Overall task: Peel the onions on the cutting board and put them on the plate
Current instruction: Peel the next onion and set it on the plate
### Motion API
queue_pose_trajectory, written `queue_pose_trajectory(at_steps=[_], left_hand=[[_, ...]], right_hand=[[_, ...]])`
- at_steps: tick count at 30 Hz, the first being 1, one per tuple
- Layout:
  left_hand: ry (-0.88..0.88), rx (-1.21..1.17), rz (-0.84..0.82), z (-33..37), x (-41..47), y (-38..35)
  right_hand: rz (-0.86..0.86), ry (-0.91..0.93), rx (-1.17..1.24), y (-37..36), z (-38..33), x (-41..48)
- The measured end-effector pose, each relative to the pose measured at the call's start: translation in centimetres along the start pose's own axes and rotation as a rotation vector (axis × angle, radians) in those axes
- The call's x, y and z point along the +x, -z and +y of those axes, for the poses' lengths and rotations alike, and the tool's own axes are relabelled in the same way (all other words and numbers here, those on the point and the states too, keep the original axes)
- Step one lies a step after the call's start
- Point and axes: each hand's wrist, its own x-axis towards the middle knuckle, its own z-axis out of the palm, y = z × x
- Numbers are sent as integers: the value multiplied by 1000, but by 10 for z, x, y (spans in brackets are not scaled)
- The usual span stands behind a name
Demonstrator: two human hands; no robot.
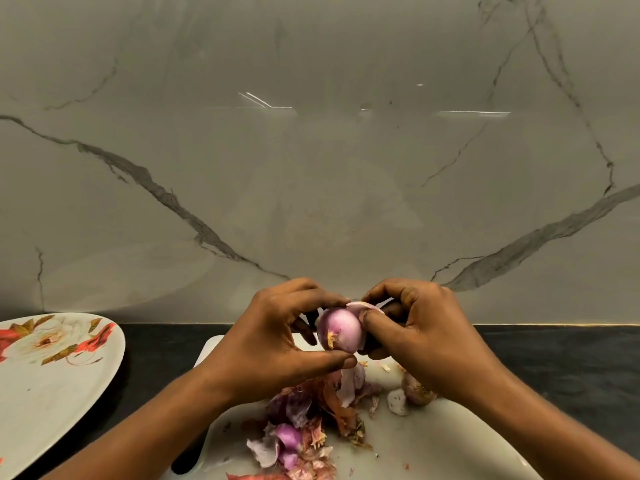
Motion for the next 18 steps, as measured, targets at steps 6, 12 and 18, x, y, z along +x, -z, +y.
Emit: queue_pose_trajectory(at_steps=[6,12,18], left_hand=[[117,-235,27,1,1,4],[272,-559,63,1,3,9],[338,-638,120,-4,5,6]], right_hand=[[-35,-94,177,4,-1,5],[-22,-224,514,11,-11,8],[-131,-126,60,7,-4,3]])
